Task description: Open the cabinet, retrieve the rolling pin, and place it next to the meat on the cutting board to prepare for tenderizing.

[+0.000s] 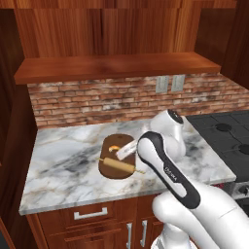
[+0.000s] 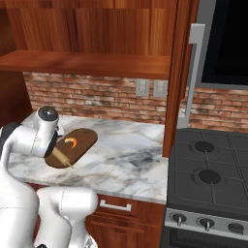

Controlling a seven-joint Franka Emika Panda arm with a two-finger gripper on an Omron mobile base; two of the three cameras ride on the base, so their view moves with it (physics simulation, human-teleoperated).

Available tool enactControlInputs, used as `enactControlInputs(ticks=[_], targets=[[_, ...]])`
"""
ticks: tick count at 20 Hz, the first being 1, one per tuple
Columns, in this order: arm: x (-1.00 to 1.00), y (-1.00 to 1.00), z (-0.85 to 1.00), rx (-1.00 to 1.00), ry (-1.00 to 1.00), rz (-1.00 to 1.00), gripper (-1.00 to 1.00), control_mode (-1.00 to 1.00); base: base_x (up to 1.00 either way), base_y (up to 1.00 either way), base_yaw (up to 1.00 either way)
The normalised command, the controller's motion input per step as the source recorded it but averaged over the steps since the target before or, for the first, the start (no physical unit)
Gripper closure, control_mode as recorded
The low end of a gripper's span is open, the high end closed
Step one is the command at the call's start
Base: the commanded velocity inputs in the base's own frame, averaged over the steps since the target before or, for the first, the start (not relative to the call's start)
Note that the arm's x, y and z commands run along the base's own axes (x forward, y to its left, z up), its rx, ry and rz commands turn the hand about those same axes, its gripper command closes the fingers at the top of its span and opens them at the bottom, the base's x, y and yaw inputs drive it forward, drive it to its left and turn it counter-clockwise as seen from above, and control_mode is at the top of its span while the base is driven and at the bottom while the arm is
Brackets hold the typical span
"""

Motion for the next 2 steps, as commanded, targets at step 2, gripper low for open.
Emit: enactControlInputs(ticks=[2], targets=[[-0.66, 0.23, 0.29, 0.00, 0.00, 0.00, -1.00, -1.00, 0.00, 0.00, 0.00]])
